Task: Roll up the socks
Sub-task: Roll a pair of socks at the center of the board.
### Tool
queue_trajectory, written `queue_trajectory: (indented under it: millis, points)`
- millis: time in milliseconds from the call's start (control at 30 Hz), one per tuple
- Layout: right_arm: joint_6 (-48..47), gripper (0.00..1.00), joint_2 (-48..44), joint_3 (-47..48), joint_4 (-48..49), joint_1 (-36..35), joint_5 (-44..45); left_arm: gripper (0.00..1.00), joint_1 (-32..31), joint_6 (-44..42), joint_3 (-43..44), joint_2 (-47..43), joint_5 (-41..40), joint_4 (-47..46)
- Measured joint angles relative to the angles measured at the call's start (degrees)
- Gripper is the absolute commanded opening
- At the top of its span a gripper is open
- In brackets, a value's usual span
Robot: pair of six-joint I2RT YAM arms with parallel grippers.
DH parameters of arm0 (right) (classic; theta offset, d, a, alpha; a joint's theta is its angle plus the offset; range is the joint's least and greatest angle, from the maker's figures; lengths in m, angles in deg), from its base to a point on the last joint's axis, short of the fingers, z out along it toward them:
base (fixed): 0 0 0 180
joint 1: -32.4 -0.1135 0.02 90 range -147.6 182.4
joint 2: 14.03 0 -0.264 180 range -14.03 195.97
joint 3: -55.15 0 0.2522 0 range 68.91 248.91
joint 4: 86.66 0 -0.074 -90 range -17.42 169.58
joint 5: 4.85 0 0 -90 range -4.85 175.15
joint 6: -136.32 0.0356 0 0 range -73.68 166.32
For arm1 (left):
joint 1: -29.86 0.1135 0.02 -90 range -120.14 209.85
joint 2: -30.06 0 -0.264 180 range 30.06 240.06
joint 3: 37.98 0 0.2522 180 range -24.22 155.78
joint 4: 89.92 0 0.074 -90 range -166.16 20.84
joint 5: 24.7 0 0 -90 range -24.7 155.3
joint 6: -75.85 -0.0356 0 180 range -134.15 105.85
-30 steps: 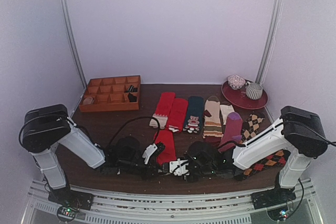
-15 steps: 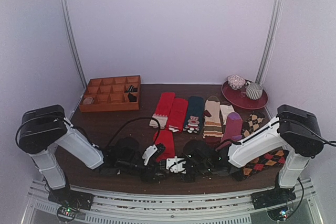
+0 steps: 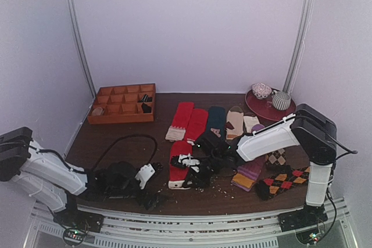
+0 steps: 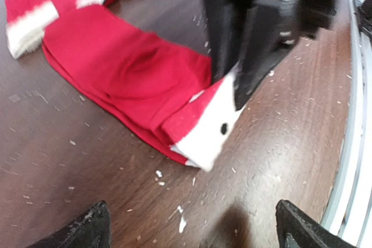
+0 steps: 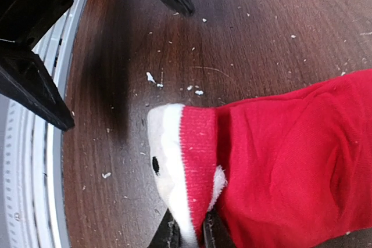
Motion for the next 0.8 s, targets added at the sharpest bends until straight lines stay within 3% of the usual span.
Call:
queue_trajectory:
  millis: [167,300,400,633,800]
  points:
    - [3.0,0.11,2.5,3.6,-4.5,1.7,-5.4,0.82,-0.5,-8.3,-3.7,-3.2,-2.6,-7.7]
    - [4.0,0.11,3.6,5.1,-6.6,2.4,-7.5,0.89,-0.2,-14.0,-2.6,1.2,-1.6,-15.3]
    - [4.0,0.11,3.9,5.4,-7.2,2.5,-8.2,0.89,0.7,-16.1,-0.6,6.9,1.5,-18.8]
    - [4.0,0.11,4.2,5.8,-8.1,2.6,-9.2,0.63,4.3,-19.0,3.1,14.1,9.3,-21.6]
    - [4.0,0.11,4.4,5.8,-8.0,2.8,-9.8,0.62,5.6,-19.5,4.2,16.0,12.8,-22.4]
